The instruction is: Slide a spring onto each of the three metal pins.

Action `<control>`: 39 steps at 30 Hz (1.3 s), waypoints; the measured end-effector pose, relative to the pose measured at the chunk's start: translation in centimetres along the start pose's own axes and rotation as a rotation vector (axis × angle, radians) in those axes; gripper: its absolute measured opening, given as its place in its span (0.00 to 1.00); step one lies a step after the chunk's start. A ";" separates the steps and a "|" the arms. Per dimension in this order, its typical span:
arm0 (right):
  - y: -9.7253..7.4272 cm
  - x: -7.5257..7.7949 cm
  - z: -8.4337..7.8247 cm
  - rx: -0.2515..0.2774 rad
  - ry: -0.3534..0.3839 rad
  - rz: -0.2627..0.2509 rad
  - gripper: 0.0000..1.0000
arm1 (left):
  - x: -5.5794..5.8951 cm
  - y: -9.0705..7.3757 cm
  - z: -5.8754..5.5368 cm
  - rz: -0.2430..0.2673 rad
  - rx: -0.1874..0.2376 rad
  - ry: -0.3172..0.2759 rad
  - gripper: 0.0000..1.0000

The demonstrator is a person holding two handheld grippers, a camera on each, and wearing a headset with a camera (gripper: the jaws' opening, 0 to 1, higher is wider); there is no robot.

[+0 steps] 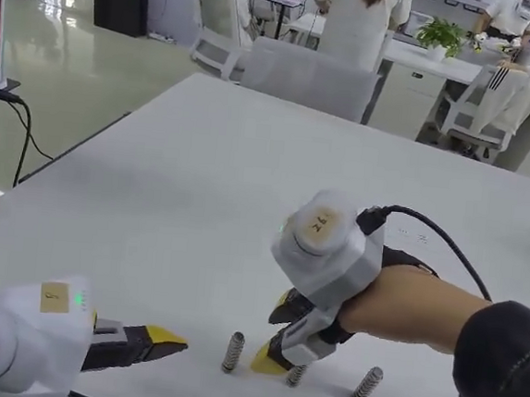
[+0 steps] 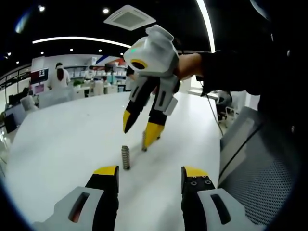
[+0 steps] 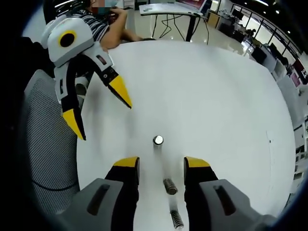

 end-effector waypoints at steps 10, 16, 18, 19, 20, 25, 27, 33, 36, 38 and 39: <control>-1.9 0.1 -1.7 0.088 0.062 -0.051 0.38 | -0.3 0.3 0.6 -0.006 -0.010 0.009 0.47; -2.9 0.4 -3.0 0.143 0.098 -0.086 0.43 | -0.5 0.7 0.9 -0.009 -0.019 0.014 0.49; -3.2 0.5 -3.4 0.158 0.110 -0.095 0.45 | -0.5 0.8 1.0 -0.011 -0.024 0.017 0.49; -3.4 0.5 -3.7 0.166 0.116 -0.101 0.45 | -0.5 0.9 1.1 -0.013 -0.026 0.018 0.49; -3.6 0.6 -3.9 0.173 0.121 -0.107 0.46 | -0.5 1.0 1.1 -0.014 -0.026 0.019 0.49; -4.6 0.9 -5.5 0.211 0.158 -0.142 0.50 | -0.4 1.3 1.3 -0.017 -0.033 0.022 0.50; -4.8 1.0 -5.9 0.219 0.168 -0.154 0.51 | -0.4 1.4 1.3 -0.018 -0.039 0.024 0.50; -5.8 1.1 -7.7 0.254 0.214 -0.185 0.56 | -0.4 1.7 1.5 -0.015 -0.041 0.029 0.52; -6.2 1.1 -8.5 0.273 0.238 -0.197 0.58 | -0.4 1.8 1.6 -0.012 -0.043 0.031 0.53; -6.5 1.0 -9.0 0.289 0.252 -0.202 0.59 | -0.5 1.9 1.6 -0.011 -0.045 0.034 0.53; -6.6 0.9 -9.3 0.295 0.258 -0.207 0.59 | -0.5 1.9 1.6 -0.011 -0.047 0.035 0.53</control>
Point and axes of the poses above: the centre of the closed fingertips' face, and the gripper's own axes: y roughly forward along the fingers, x roughly to its right, z roughly out of its top, the point moved 8 cm from there along -y, roughly backward along the fingers, and after that the axes turned 6 degrees about x, right-handed, at the moved point
